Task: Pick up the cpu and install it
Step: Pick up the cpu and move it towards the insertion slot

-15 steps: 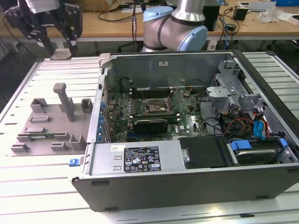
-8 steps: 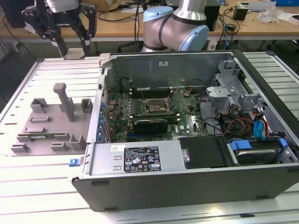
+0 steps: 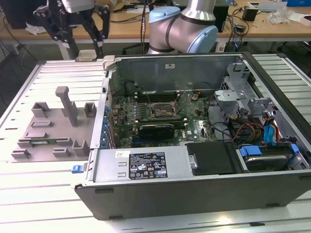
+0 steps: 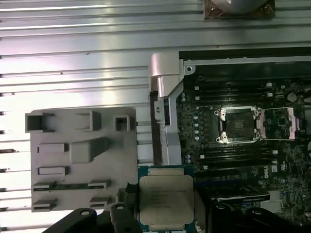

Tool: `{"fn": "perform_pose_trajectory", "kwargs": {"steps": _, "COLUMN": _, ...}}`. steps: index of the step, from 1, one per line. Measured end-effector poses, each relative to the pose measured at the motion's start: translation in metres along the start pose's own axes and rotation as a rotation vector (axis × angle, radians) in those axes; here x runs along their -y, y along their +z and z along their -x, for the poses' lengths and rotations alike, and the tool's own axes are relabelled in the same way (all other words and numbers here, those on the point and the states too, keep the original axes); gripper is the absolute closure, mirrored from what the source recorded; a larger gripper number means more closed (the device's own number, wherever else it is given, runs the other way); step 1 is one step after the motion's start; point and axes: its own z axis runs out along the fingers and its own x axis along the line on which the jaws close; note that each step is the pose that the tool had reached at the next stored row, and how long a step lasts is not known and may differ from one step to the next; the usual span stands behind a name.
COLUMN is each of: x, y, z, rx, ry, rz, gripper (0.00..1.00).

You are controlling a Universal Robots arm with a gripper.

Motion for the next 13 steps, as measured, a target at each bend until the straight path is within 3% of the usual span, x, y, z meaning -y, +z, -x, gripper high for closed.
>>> {"fn": "perform_pose_trajectory", "kwargs": {"steps": 13, "x": -0.0027, "y": 0.0015, "z": 0.0433, "rx": -0.0001, "ry": 0.000, "rz": 0.0000, "gripper": 0.45}}
